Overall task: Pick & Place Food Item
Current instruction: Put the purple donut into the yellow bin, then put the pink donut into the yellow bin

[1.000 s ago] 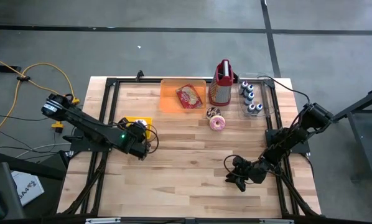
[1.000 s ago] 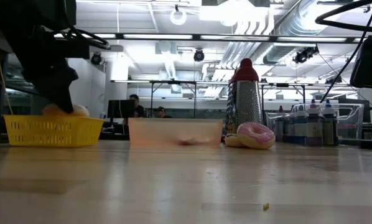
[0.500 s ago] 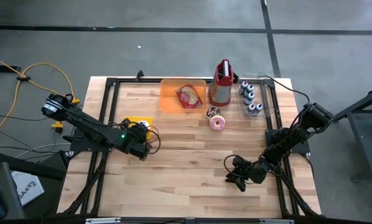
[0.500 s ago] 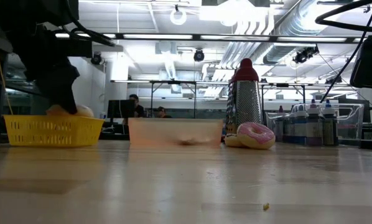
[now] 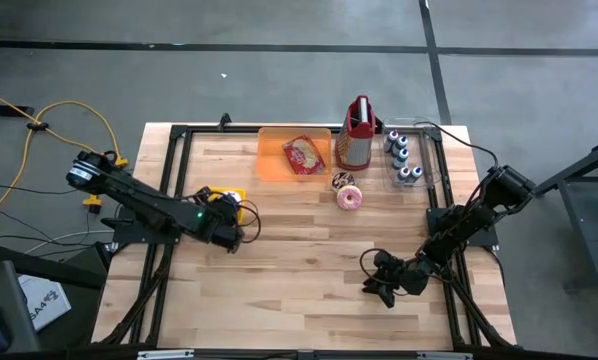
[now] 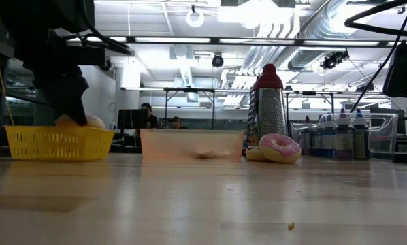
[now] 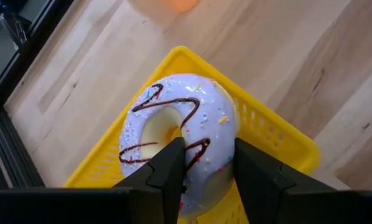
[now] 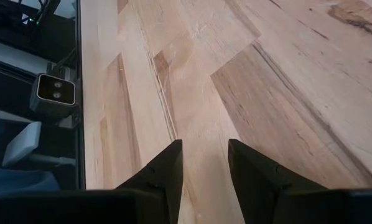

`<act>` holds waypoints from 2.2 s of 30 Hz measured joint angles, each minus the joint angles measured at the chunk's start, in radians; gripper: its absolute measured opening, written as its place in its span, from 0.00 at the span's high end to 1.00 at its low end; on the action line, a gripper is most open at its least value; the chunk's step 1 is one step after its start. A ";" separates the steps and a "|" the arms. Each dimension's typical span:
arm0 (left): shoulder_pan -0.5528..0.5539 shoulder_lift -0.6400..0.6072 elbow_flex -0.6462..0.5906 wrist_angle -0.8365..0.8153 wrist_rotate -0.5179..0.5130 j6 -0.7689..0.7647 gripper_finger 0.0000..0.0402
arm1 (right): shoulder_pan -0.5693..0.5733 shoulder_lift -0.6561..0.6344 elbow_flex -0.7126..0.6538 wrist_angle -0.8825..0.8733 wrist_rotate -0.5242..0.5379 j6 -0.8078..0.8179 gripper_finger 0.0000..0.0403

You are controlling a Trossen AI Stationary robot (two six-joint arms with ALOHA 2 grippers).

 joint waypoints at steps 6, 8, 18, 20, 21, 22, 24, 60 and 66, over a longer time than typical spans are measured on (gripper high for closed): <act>0.014 0.000 0.000 0.000 0.004 0.015 0.64 | 0.000 0.000 0.000 0.000 -0.008 0.002 0.71; 0.014 0.000 0.000 0.000 0.004 0.015 0.61 | 0.000 0.000 0.000 0.000 -0.007 0.002 0.71; 0.014 0.000 0.000 0.000 0.004 0.017 0.58 | 0.000 0.000 0.000 0.000 -0.008 0.002 0.71; 0.014 0.000 0.000 0.000 0.004 0.026 0.58 | 0.000 0.000 0.000 0.000 -0.007 0.002 0.71; 0.014 0.000 0.000 0.000 0.004 0.026 0.58 | 0.000 0.000 0.000 0.000 -0.007 0.002 0.71; 0.014 0.000 0.000 0.000 0.004 0.026 0.58 | 0.000 0.000 0.000 0.000 -0.007 0.002 0.71; 0.014 0.000 0.000 0.000 0.004 0.028 0.58 | 0.000 0.000 0.000 0.000 -0.007 0.002 0.71; 0.050 0.000 0.122 0.684 0.078 0.359 0.58 | -0.299 -0.018 0.000 0.017 -0.098 -0.310 0.71; 0.069 0.000 0.122 0.684 0.079 0.359 0.58 | -0.454 -0.135 0.000 -0.081 -0.149 -0.344 0.71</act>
